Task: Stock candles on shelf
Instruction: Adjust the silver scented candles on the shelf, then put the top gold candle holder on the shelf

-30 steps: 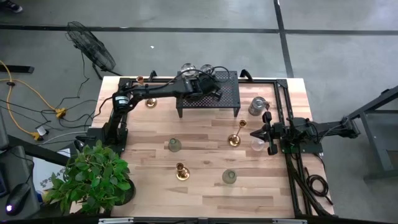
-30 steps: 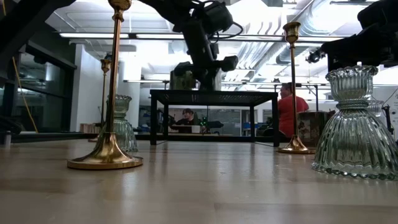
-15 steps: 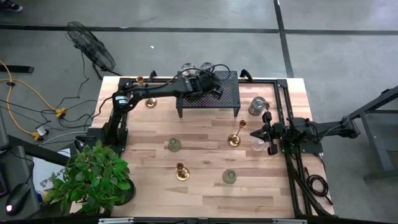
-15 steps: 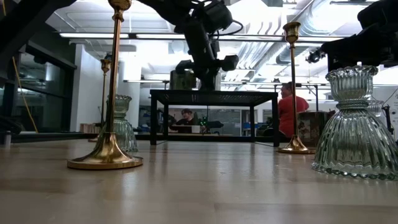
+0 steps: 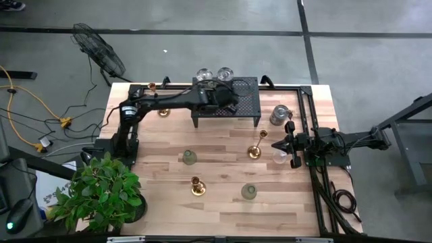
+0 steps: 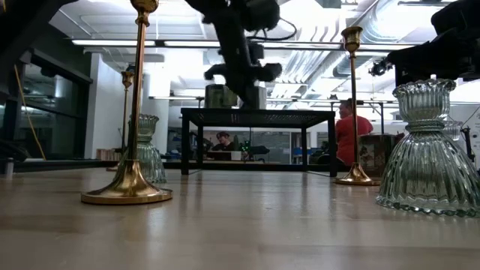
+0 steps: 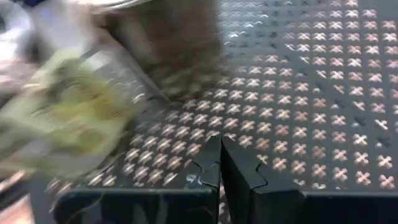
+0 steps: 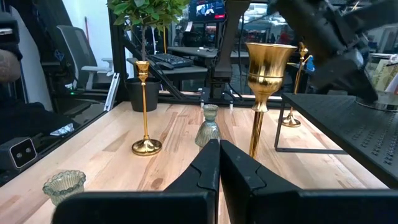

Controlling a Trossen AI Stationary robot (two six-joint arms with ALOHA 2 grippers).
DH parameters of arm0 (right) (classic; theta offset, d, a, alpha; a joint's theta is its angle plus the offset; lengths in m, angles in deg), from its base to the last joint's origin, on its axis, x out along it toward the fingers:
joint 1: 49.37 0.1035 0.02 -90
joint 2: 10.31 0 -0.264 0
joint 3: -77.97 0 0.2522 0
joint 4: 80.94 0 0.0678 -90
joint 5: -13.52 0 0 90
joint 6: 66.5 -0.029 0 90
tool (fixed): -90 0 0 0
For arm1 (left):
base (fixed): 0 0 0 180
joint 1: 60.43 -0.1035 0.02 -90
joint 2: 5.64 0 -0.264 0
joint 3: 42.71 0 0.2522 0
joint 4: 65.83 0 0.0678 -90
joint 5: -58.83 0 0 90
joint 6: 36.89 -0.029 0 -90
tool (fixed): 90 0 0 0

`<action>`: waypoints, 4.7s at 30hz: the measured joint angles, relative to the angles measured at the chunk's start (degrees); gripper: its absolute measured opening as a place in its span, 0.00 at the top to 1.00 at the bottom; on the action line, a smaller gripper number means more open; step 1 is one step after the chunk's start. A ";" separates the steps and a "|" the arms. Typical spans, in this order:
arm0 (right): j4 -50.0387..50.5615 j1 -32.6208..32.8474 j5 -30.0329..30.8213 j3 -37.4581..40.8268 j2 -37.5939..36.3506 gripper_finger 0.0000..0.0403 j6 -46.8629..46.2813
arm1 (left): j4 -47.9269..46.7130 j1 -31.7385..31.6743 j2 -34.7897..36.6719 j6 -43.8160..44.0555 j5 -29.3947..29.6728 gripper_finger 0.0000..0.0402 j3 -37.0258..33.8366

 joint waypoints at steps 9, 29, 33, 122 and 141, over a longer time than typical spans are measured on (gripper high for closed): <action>-0.09 0.02 0.00 -0.01 0.10 0.99 0.01 | -14.55 -1.64 3.76 21.41 0.40 0.99 0.06; -0.26 0.00 0.02 0.02 0.14 0.99 0.01 | -14.68 -6.56 3.52 22.55 4.42 0.99 0.00; -0.26 0.02 0.00 -0.01 0.14 0.99 0.00 | -14.46 -6.84 3.52 22.47 5.00 0.99 0.00; -0.13 0.00 0.00 0.00 0.16 0.99 0.01 | 28.93 4.46 10.77 -31.61 -30.91 0.99 -15.70; -0.20 0.02 -0.05 0.02 0.16 0.99 -0.01 | 66.12 -7.67 44.56 -42.25 -30.72 0.99 -66.21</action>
